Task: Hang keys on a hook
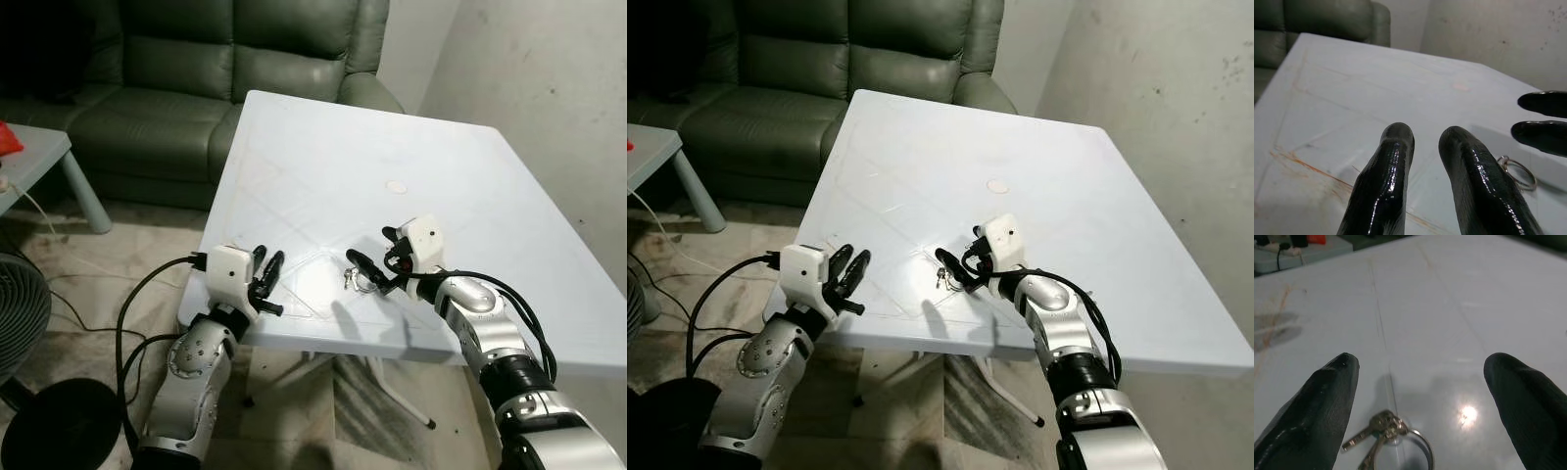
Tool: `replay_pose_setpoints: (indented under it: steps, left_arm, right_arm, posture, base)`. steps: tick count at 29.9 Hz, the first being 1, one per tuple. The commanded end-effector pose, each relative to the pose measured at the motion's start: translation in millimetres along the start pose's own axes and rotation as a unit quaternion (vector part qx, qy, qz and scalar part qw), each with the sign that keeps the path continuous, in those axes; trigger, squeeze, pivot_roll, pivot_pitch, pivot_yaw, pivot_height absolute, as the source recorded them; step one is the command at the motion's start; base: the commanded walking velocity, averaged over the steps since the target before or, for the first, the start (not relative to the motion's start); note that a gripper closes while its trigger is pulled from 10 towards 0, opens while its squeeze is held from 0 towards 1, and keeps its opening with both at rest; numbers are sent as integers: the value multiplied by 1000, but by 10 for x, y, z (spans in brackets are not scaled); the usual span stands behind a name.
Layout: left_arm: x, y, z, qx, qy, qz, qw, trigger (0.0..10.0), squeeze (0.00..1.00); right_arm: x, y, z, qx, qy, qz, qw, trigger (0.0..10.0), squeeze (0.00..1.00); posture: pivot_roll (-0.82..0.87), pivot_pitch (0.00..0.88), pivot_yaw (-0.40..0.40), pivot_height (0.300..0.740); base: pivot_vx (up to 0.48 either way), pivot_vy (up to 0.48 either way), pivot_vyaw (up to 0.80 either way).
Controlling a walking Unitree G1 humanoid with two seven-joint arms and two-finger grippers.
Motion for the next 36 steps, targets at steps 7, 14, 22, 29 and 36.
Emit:
replay_pose_setpoints:
  steps: [7,14,22,29,36]
  left_arm:
    - [74,-25,-146,-22,1,-1,1000,10000,0]
    - [78,-61,-179,-25,2,3,1000,10000,0]
    - [90,-81,-182,-21,0,4,1000,10000,0]
    - [100,-93,-174,-16,-1,5,1000,10000,0]
    - [100,-102,-172,-13,-3,6,1000,10000,0]
  right_arm:
    - [-30,10,-62,-3,11,3,1000,2824,0]
    - [-24,21,-1,17,12,-8,1000,0,0]
    - [-5,42,46,23,18,-20,999,0,0]
    - [14,78,105,31,21,-26,999,0,0]
    - [17,83,126,34,20,-29,999,0,0]
  posture:
    - [56,137,-141,740]
    - [68,151,-145,740]
    - [79,157,-147,740]
    - [84,160,-148,740]
    - [92,167,-150,740]
  base:
    - [0,0,0]
    - [0,0,0]
    - [0,0,0]
    - [0,0,0]
    - [0,0,0]
Point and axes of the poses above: a point about 5 cm out from each wrist's last joint towards the gripper, its own y axis pointing out of the wrist towards the gripper, its own x axis along the axis of the wrist's last joint, z = x × y, the point moved 5 cm from there along y, pointing out of the wrist towards the gripper, and after that the axes turned 10 degrees about -y, right-handed, at the moved point
